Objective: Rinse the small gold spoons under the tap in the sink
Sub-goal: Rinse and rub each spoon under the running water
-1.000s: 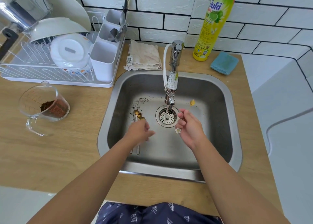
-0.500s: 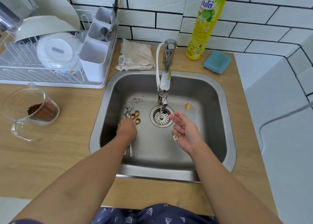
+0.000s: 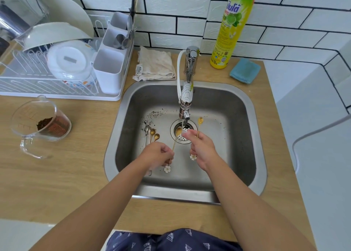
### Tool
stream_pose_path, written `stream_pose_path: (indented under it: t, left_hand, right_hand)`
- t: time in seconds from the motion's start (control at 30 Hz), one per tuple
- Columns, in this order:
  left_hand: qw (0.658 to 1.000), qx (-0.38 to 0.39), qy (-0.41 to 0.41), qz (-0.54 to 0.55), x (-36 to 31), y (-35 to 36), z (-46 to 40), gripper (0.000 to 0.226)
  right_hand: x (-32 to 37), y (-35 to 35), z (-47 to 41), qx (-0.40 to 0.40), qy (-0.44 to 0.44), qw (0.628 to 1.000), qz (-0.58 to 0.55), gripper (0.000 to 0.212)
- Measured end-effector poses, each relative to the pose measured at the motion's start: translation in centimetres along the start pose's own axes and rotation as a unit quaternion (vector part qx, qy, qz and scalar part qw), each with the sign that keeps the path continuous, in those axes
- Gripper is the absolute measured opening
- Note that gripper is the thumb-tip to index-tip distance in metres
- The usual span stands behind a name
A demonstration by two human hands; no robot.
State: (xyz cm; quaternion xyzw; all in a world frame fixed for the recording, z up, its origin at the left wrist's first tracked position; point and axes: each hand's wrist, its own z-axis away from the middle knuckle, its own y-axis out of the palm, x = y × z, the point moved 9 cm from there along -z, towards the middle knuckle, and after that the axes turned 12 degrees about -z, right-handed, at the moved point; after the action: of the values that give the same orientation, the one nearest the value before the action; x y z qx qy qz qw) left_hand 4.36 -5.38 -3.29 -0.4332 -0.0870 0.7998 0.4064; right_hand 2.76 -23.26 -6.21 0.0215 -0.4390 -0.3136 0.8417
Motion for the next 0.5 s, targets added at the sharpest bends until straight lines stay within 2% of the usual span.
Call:
stream_pose_path:
  t: [0.23,0.37,0.43,0.5]
  left_hand:
    - [0.997,0.043,0.014,0.066,-1.0,0.6,1.4,0.009]
    - [0.996,0.056,0.03,0.067,-1.8,0.5,2.1,0.009]
    - [0.994,0.065,0.033,0.086,-2.2,0.5,2.4,0.009]
    - [0.992,0.078,0.032,0.091,-2.6,0.4,2.6,0.012]
  right_hand:
    - [0.9,2.4,0.5,0.039,-0.039,0.996,0.065,0.026]
    - [2.0,2.8,0.3,0.036,-0.083,0.993,0.079,0.006]
    - [2.3,2.7,0.1,0.024,-0.091,0.991,0.097,0.017]
    - [2.1,2.7,0.2,0.038,-0.086,0.991,0.096,0.013]
